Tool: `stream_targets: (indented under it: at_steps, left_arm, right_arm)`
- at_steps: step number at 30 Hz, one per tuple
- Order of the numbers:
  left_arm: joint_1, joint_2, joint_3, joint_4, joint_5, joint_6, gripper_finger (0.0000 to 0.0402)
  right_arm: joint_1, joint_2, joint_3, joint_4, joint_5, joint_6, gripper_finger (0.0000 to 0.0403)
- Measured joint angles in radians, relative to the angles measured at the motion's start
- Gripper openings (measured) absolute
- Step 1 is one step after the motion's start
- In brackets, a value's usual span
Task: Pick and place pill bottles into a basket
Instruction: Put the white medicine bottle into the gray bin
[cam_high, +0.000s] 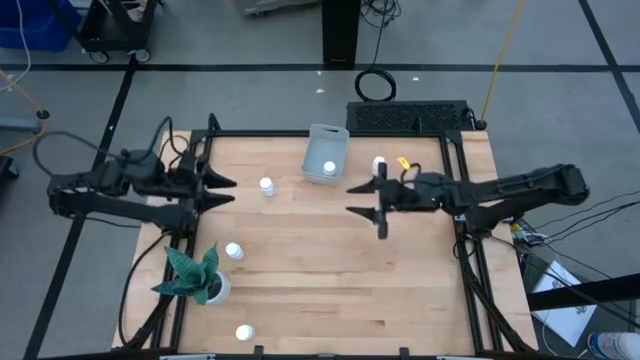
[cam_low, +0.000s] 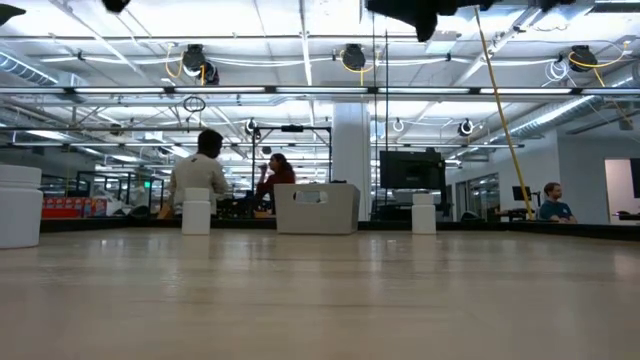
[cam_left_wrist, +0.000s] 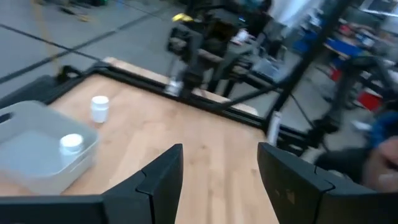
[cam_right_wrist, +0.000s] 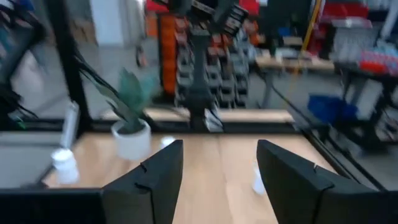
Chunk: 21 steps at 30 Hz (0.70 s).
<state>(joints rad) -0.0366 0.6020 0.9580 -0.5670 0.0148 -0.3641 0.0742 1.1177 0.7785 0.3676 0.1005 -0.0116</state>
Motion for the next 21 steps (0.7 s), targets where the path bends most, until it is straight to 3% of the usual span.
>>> stream_targets:
  at_steps: [6, 14, 21]
  left_arm:
    - [-0.072, 0.178, 0.221, -0.085, -0.01, -0.004, 0.0212]
    - [-0.283, 0.417, 0.428, -0.23, -0.217, -0.028, 0.0211]
    - [-0.544, 0.586, 0.548, -0.351, -0.402, -0.044, 0.0211]
  right_arm:
    - [0.048, -0.047, -0.116, 0.18, 0.0, 0.0, 0.0196]
    - [0.079, -0.075, -0.132, 0.21, 0.001, 0.002, 0.0196]
    - [0.099, -0.075, -0.132, 0.204, 0.001, 0.001, 0.0196]
